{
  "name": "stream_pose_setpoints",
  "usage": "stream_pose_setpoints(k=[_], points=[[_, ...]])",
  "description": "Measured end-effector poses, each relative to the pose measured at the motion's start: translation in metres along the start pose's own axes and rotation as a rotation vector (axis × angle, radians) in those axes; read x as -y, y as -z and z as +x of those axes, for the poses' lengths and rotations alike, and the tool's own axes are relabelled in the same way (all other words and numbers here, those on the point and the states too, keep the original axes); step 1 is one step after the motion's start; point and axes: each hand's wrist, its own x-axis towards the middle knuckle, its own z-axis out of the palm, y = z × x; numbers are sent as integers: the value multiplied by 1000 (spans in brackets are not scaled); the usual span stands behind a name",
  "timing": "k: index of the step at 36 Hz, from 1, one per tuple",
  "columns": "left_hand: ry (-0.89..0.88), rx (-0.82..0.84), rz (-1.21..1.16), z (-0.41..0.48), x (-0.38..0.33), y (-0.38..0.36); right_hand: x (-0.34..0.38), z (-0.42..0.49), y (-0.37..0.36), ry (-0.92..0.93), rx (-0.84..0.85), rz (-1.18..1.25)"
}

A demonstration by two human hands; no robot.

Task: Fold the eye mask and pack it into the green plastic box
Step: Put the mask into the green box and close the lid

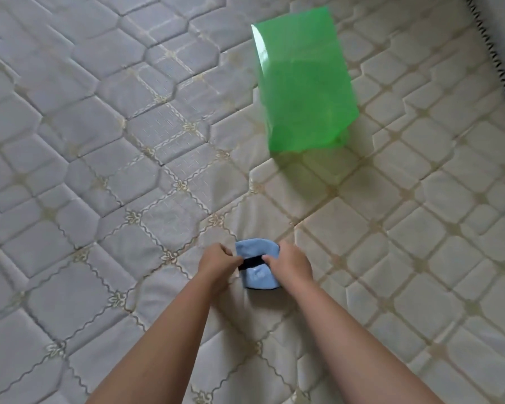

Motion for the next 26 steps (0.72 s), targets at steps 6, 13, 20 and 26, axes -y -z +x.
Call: stream_pose_setpoints(k=[6,13,20,26], points=[[55,104,-7,5,-6,-3,3,6,9,-15,-34,-51],[107,139,155,14,-10,-6,6,13,18,-18,110,-73],[145,142,231,20,-9,-6,31,39,48,157,-64,-76],[170,144,294,24,-13,-7,71,66,75,39,-70,654]])
